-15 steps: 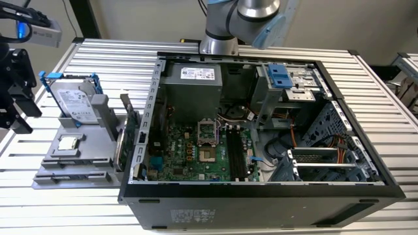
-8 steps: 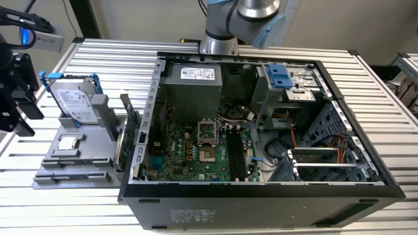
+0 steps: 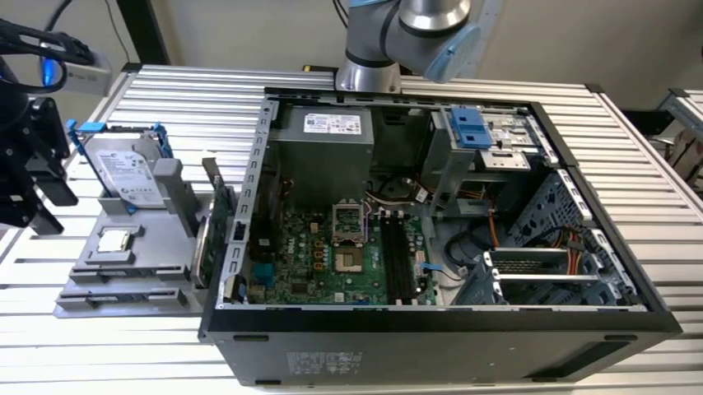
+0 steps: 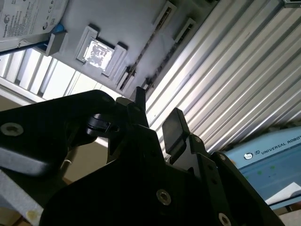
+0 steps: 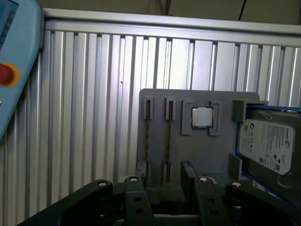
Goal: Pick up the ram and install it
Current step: 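Pick up the ram and move it above insertion slot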
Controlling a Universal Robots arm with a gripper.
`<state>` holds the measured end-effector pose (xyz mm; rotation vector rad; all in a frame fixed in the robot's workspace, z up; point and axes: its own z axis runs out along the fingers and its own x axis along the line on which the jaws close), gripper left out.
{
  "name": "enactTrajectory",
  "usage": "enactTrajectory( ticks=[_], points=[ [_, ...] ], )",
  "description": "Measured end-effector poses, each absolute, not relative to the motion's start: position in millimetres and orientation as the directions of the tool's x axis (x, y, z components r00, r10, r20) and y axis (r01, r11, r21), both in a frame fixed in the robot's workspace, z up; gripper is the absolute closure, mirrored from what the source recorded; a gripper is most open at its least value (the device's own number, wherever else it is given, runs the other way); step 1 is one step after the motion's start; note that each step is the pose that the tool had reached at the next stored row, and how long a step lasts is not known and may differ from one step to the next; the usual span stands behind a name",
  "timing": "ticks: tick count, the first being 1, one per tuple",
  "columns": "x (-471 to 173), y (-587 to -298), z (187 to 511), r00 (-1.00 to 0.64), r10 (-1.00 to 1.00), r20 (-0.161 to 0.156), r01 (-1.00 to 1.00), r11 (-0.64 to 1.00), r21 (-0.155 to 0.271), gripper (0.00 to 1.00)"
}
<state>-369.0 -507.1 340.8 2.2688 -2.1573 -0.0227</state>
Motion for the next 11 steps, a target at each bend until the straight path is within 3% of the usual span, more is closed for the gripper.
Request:
enactTrajectory(
  ticks=[11],
  points=[
    [-369.0,-507.1,330.6,0.050,-0.999,0.000,-0.999,-0.050,0.018,0.00]
  ],
)
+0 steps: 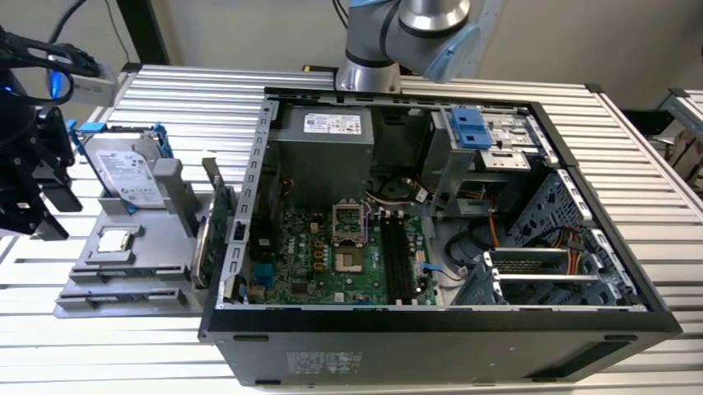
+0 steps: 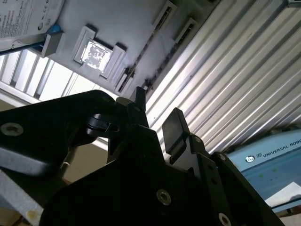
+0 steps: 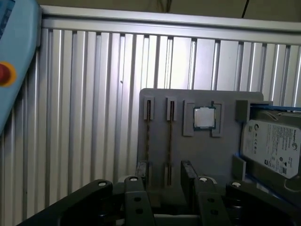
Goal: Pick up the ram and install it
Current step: 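Pick up the ram and move it above insertion slot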
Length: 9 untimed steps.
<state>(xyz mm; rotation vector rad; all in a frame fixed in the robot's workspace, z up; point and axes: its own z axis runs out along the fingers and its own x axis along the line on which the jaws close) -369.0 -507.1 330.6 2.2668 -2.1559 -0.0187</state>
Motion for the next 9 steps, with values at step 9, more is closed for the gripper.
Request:
enactTrajectory(
  ticks=[9],
  points=[
    [-369.0,-507.1,320.4,0.048,-0.999,0.004,-0.999,-0.048,0.018,0.00]
  ],
)
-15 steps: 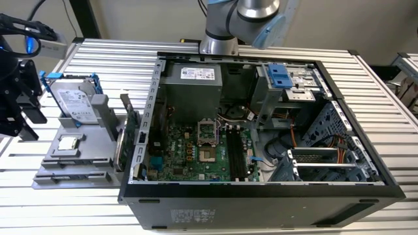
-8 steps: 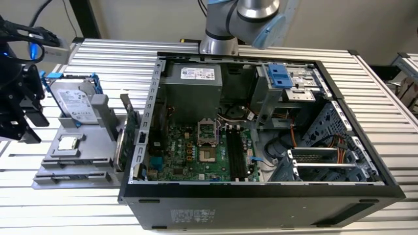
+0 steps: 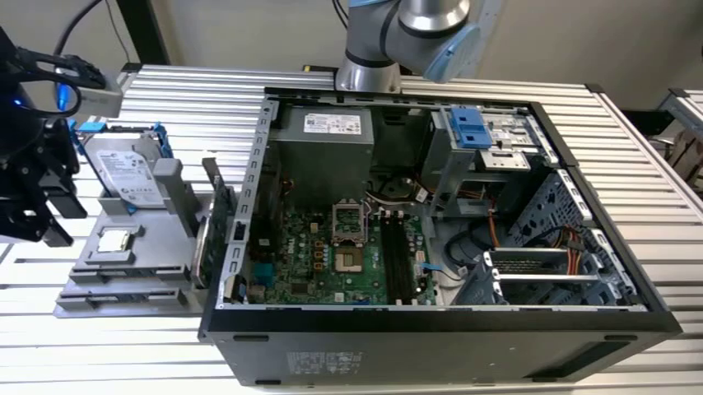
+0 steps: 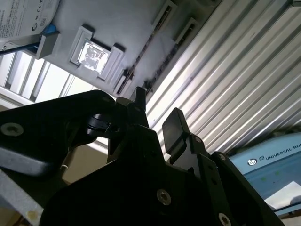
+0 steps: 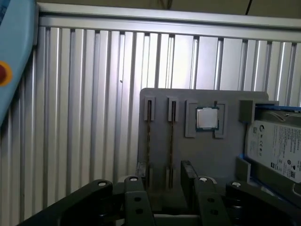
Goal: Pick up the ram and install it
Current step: 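Pick up the ram and move it above insertion slot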
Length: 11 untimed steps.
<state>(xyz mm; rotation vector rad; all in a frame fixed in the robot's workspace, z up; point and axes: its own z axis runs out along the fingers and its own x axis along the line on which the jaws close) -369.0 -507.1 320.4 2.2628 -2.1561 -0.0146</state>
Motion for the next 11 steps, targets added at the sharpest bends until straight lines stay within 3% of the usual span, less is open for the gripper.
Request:
enactTrajectory(
  ticks=[11],
  points=[
    [-369,-507,308,0.048,-0.999,0.005,-0.999,-0.048,0.018,0.00]
  ],
)
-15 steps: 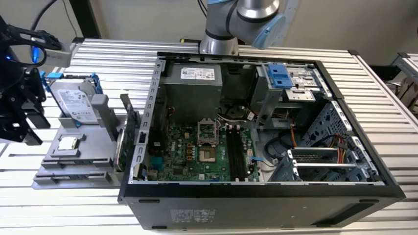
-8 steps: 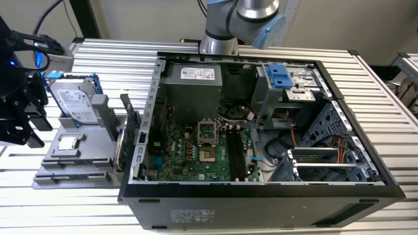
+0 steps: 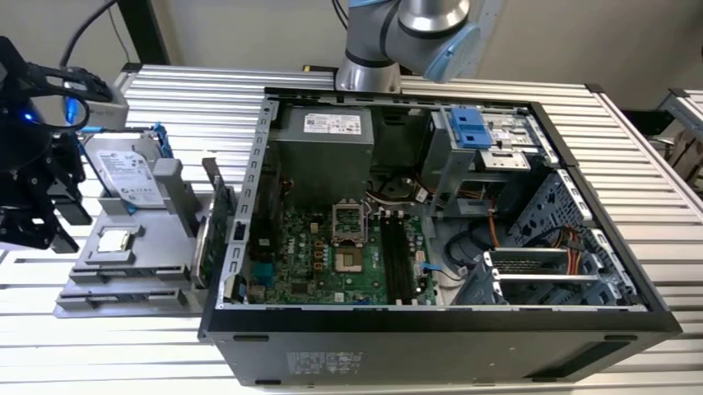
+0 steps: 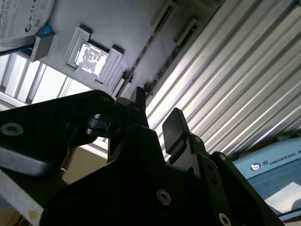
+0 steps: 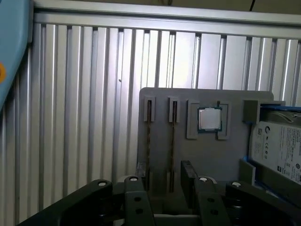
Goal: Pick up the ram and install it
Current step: 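Pick up the ram and move it above insertion slot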
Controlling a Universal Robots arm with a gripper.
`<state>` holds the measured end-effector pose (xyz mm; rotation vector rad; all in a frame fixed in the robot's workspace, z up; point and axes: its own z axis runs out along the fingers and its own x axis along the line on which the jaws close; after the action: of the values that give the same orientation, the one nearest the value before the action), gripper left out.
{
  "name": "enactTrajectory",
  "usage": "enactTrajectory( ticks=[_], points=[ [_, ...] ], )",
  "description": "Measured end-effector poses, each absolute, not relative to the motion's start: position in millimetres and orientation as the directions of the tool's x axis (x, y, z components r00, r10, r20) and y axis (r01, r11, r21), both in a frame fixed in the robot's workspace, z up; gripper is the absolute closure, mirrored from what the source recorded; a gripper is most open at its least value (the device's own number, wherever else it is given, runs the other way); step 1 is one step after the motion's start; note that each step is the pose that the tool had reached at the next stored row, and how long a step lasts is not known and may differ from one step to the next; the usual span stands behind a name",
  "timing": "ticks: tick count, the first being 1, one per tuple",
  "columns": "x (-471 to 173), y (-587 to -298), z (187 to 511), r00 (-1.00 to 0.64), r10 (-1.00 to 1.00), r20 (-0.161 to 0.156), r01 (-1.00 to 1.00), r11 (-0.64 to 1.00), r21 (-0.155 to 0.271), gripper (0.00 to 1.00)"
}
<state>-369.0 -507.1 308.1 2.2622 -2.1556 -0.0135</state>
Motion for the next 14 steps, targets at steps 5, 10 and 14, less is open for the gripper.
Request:
enactTrajectory(
  ticks=[5,10,14],
  points=[
    [-369,-507,303,0.048,-0.999,0.006,-0.999,-0.048,0.018,0.00],
    [-369,-507,297,0.048,-0.999,0.006,-0.999,-0.048,0.018,0.00],
    [-369,-507,293,0.048,-0.999,0.007,-0.999,-0.048,0.018,0.00]
  ],
)
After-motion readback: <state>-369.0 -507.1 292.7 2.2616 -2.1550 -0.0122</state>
